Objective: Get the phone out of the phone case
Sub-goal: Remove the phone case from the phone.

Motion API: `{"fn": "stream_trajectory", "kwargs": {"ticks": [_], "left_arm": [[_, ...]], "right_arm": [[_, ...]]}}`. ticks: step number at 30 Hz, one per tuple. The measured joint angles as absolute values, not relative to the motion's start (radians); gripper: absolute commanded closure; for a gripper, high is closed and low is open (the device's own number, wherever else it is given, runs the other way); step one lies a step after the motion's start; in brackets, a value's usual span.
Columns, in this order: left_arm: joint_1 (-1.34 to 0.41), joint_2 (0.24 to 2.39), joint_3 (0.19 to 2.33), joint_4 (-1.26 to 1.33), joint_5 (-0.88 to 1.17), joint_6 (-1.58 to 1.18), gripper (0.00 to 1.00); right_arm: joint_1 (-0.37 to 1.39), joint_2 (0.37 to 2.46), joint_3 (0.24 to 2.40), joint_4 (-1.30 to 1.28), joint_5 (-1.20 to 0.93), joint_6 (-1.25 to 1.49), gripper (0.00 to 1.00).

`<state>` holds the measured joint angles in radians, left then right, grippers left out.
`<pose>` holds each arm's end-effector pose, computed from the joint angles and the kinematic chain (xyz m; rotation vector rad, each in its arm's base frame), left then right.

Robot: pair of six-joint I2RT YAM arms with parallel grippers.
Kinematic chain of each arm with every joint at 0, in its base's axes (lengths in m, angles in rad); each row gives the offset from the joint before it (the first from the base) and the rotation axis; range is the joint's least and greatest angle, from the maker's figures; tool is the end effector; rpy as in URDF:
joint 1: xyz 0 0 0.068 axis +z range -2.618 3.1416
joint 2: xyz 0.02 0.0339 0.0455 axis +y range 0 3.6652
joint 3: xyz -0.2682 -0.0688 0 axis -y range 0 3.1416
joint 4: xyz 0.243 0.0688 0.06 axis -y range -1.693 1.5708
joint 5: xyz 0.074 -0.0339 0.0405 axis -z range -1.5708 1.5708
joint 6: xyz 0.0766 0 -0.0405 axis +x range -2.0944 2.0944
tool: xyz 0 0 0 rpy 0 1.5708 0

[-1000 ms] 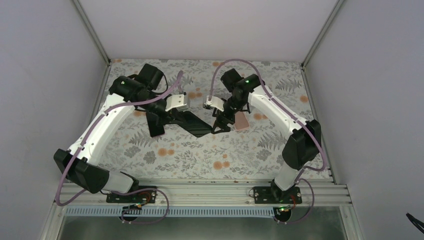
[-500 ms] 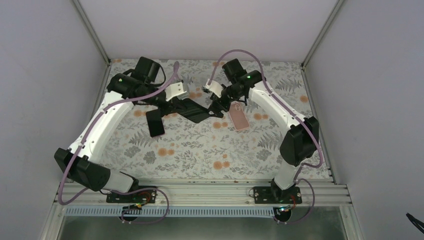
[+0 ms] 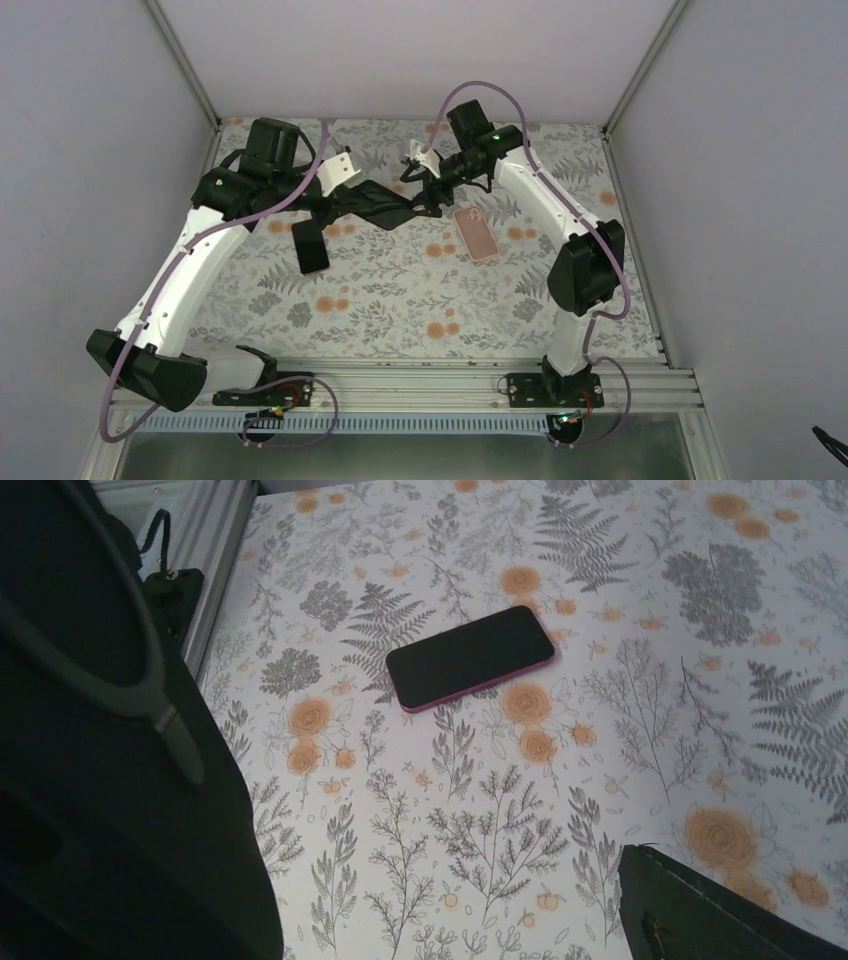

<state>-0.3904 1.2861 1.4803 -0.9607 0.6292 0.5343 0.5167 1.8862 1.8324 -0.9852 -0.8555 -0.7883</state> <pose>0.2320 -0.1442 0.3824 1.2665 1.8518 -0.6533 0.3297 0.2538 0.3082 -1.6522 1.6835 0.9711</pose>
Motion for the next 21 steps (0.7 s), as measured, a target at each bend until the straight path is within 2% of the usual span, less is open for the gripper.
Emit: {"fn": "stream_trajectory", "kwargs": {"ticks": [11,21], "left_arm": [[-0.335,1.295,1.440,-0.908,0.774,0.541,0.98],[-0.316,1.353,1.457,-0.903,0.950,0.534,0.98]], "right_arm": [[0.516,1.886,1.834,-0.986,-0.970,-0.849,0.08],[0.515,1.879,1.848,-0.942,-1.153,-0.777,0.08]]}}
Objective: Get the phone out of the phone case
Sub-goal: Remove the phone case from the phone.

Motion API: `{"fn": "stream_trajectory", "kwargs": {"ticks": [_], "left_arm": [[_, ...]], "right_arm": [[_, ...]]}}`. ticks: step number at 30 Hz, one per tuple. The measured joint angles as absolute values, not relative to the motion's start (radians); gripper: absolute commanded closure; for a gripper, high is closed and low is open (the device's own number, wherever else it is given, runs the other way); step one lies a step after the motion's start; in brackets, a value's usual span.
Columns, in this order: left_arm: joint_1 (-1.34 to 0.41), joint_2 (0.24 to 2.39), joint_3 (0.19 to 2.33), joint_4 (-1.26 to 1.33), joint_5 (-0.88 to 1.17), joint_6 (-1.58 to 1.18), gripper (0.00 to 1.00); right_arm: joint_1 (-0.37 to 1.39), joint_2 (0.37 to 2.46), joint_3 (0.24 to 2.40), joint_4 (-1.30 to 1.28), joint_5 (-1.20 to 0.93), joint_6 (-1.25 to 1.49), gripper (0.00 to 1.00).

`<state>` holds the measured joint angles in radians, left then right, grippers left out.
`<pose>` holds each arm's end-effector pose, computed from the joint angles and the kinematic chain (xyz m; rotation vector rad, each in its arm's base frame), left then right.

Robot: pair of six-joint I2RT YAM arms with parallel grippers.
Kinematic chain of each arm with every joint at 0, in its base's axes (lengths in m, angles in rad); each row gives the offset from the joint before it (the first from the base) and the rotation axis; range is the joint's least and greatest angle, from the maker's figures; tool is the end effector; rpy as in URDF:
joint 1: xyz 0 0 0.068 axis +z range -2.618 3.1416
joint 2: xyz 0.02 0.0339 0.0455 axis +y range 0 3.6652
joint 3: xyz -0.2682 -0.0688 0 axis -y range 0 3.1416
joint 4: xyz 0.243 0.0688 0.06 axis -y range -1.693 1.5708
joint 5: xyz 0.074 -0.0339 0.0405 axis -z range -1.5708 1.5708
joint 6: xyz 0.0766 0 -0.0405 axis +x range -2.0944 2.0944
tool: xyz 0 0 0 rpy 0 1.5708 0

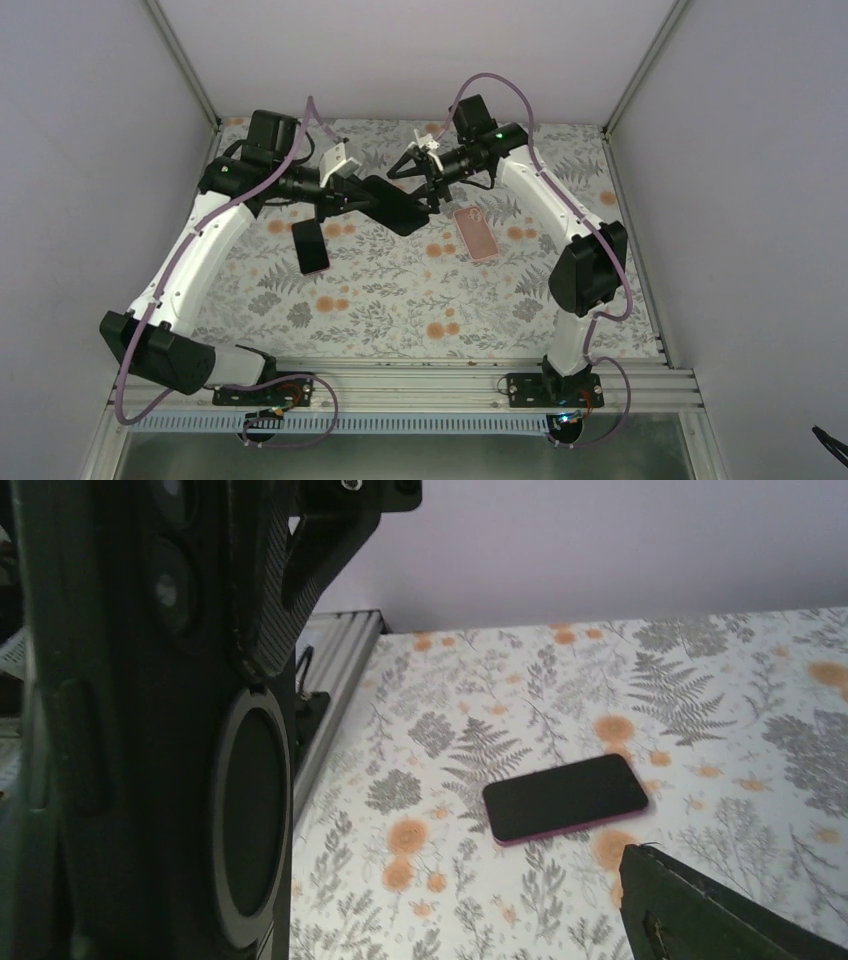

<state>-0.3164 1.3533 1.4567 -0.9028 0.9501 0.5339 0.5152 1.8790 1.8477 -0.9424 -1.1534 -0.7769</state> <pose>0.2470 -0.1464 0.3751 1.2689 1.7366 -0.9837 0.3181 0.2606 0.3346 -1.6103 1.4329 1.2782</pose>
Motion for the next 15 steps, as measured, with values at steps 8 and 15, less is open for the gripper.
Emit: {"fn": "stream_trajectory", "kwargs": {"ticks": [8,15], "left_arm": [[-0.316,1.415,1.570,-0.942,1.075,0.472,0.98],[-0.316,1.460,1.651,-0.938,1.087,0.400,0.98]], "right_arm": [[0.515,1.893,1.861,-0.936,-1.303,-0.694,0.10],[0.520,1.945,1.914,-0.941,-1.386,-0.667,0.35]]}}
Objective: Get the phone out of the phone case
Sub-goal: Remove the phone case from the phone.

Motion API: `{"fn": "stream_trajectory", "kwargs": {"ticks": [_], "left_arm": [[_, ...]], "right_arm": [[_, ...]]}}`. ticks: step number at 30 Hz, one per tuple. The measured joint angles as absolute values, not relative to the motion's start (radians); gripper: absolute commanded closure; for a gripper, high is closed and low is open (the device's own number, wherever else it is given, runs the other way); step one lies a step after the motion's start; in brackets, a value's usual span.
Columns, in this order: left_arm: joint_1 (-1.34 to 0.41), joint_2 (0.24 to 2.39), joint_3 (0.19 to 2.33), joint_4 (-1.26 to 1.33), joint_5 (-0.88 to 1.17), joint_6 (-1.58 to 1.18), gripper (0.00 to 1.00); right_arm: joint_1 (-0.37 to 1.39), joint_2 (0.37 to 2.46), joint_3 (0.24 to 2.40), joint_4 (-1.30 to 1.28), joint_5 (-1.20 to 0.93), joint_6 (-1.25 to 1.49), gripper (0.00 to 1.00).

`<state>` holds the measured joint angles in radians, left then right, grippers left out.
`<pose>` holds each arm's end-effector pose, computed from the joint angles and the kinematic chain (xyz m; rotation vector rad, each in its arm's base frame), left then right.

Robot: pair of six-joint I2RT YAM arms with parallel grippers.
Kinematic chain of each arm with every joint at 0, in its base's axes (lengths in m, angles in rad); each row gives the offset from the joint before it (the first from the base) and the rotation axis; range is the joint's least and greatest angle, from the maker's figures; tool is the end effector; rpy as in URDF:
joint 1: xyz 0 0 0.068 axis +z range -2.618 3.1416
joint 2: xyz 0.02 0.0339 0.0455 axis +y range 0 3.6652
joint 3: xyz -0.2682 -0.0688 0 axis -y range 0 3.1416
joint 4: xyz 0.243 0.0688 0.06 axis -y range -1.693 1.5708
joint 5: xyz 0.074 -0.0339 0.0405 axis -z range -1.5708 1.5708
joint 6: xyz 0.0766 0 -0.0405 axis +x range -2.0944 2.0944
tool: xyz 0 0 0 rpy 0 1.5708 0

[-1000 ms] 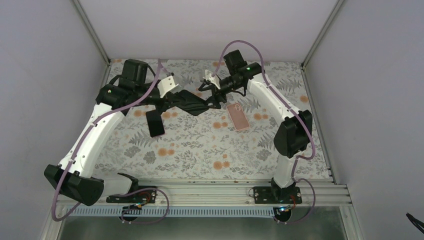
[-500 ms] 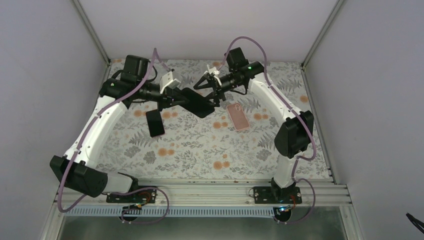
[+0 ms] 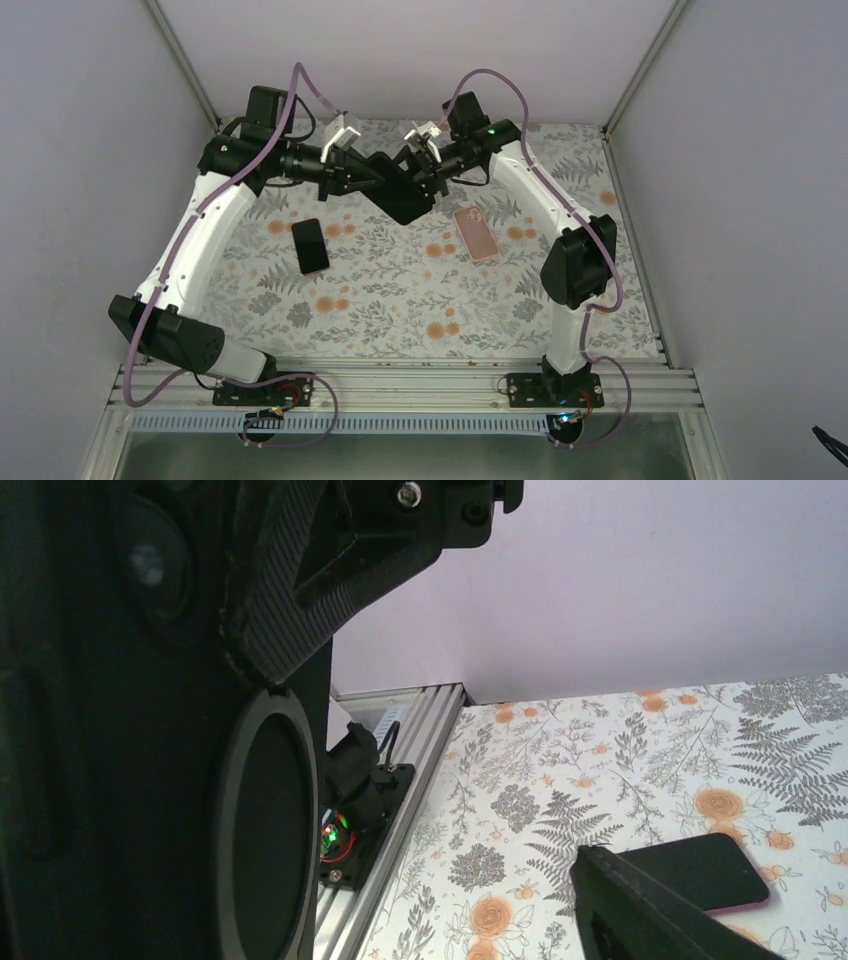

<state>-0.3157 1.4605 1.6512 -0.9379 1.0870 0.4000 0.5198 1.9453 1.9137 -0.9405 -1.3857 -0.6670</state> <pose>0.2623 -0.1570 0.4105 1.2067 1.7052 -1.1821 0.3206 0.2703 0.3426 -1.5278 1.3579 1.5944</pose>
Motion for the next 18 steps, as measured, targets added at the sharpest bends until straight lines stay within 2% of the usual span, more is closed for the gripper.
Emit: {"fn": "stream_trajectory", "kwargs": {"ticks": [6,13,15,18], "left_arm": [[-0.313,1.484,1.695,-0.940,1.072,0.389,0.98],[-0.295,1.487,1.697,-0.937,1.047,0.405,0.94],[-0.289,1.490,1.699,-0.933,1.045,0.412,0.89],[-0.284,1.499,1.708,-0.931,1.046,0.424,0.86]], "right_arm": [[0.527,1.952,1.925,-0.949,-1.398,-0.670,0.56],[0.536,1.951,1.934,-0.963,-1.380,-0.679,0.91],[0.536,1.948,1.936,-0.965,-1.375,-0.681,0.97],[0.536,1.942,1.937,-0.965,-1.362,-0.675,0.97]]}}
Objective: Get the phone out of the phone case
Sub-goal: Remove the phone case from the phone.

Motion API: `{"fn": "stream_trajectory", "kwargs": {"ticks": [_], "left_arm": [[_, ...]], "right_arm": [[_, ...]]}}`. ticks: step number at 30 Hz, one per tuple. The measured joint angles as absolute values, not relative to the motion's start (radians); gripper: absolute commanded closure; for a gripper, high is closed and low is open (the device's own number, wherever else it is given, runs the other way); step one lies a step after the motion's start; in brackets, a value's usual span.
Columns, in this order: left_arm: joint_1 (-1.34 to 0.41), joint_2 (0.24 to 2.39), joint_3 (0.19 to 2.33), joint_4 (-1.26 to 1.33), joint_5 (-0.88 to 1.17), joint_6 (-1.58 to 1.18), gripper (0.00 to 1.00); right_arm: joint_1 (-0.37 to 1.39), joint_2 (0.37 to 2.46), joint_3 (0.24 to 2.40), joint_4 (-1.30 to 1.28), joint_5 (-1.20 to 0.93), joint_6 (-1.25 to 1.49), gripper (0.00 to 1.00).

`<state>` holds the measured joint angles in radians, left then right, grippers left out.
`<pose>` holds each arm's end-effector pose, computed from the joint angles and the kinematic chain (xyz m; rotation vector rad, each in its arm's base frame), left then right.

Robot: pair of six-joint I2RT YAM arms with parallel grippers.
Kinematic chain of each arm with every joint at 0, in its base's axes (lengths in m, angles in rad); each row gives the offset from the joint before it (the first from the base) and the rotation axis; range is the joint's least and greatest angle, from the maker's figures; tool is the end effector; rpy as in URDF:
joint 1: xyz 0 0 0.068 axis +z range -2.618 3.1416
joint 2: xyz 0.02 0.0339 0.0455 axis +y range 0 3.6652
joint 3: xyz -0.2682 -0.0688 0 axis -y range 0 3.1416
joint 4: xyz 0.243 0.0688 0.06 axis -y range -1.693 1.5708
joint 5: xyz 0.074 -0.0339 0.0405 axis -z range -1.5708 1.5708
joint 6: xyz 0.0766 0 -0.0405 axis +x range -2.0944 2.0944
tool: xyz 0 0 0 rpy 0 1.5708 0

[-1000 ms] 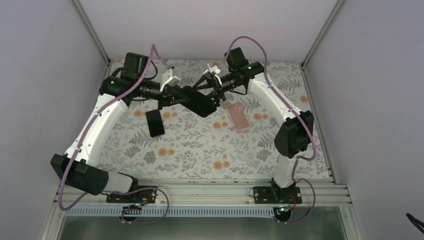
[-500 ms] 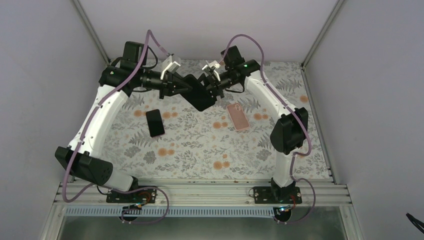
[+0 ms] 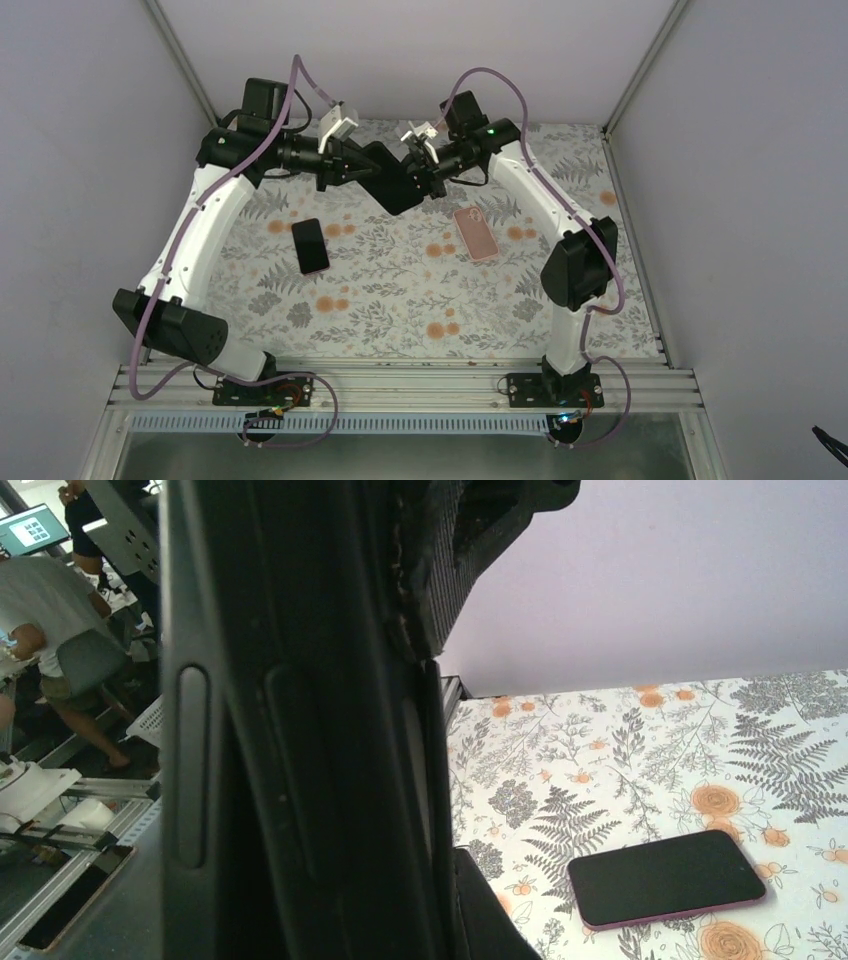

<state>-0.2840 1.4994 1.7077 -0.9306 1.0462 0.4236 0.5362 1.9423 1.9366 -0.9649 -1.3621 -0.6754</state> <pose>0.2795 -0.1506 0.4157 1.1869 1.7032 -1.0924 0.3154 0.2746 0.3479 -1.5505 1.3579 1.5732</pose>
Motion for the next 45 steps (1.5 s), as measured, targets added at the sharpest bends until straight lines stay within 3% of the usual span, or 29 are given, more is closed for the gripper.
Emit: {"fn": "stream_trajectory", "kwargs": {"ticks": [12,20,24,32,37,40,45], "left_arm": [[-0.320,1.545,1.771,-0.915,1.008,0.530,0.54],[-0.315,1.545,1.771,-0.888,0.942,0.566,0.15],[-0.307,1.538,1.771,-0.865,0.902,0.580,0.02],[-0.258,1.493,1.801,-0.870,0.766,0.634,0.00],[-0.239,1.443,1.797,-0.848,0.663,0.657,0.00],[-0.287,1.354,1.691,-0.749,0.543,0.667,0.00],[-0.522,1.233,1.401,-0.505,0.242,0.738,0.00]], "right_arm": [[0.538,1.863,1.842,-0.906,-1.345,-0.467,0.97],[0.529,1.858,1.820,-0.923,-1.359,-0.435,0.97],[0.515,1.858,1.821,-0.994,-1.368,-0.478,0.97],[0.439,1.859,1.821,-1.103,-1.408,-0.516,0.97],[0.360,1.890,1.821,-1.048,-1.459,-0.392,0.97],[0.310,1.935,1.821,-0.946,-1.457,-0.250,0.97],[0.257,2.018,1.832,-0.785,-1.366,-0.010,0.97]]}}
